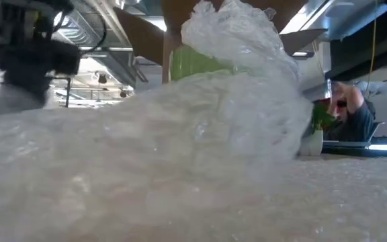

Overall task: Wrap mug
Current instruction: Wrap the green mug with bubble wrap

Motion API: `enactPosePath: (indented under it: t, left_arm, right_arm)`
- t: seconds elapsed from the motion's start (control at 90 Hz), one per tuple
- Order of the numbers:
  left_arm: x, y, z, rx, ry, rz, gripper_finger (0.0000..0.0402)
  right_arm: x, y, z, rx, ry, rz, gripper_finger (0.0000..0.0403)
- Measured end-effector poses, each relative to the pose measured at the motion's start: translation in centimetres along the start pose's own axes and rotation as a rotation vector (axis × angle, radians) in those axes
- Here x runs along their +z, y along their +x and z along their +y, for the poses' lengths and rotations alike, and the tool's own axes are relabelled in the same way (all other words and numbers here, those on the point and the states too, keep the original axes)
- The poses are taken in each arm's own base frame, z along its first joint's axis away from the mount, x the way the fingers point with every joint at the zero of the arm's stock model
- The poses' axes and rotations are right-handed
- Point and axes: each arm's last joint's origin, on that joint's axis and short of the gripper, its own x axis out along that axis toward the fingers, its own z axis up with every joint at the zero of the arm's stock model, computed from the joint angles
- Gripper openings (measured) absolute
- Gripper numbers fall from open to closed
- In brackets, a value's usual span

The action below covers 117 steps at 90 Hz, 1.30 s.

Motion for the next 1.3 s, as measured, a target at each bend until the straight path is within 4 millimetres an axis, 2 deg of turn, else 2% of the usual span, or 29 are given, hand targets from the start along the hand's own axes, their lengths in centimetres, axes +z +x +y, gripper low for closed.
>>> enactPosePath:
  t: [0.178,0.3,0.5,0.767,1.044,1.178,1.3]
  left_arm:
    - [2.0,-0.9,-2.9,-0.161,0.087,-0.130,0.0000]
    - [3.0,-0.5,-4.3,-0.244,0.125,-0.191,0.0000]
    - [4.9,2.4,-6.9,-0.347,0.180,-0.241,0.0000]
    - [8.6,8.0,-10.4,-0.335,0.196,-0.196,0.0000]
    - [12.8,10.6,-15.1,-0.422,0.328,-0.232,0.0000]
    - [13.6,12.1,-16.0,-0.445,0.338,-0.212,0.0000]
    - [13.5,13.5,-16.0,-0.441,0.329,-0.178,0.0000]
  right_arm:
    - [0.0,0.0,0.0,-0.001,-0.024,0.000,0.0000]
    - [0.0,0.0,0.0,-0.001,-0.024,0.000,0.0000]
    - [0.0,0.0,0.0,-0.003,-0.025,-0.003,0.0000]
    - [0.0,0.0,0.0,-0.012,-0.025,-0.014,0.0000]
    - [0.0,0.0,-0.1,-0.016,-0.032,-0.012,0.0000]
    - [0.0,0.0,-0.1,-0.018,-0.035,-0.011,0.0000]
    - [-0.1,0.0,-0.2,-0.024,-0.044,-0.007,0.0000]
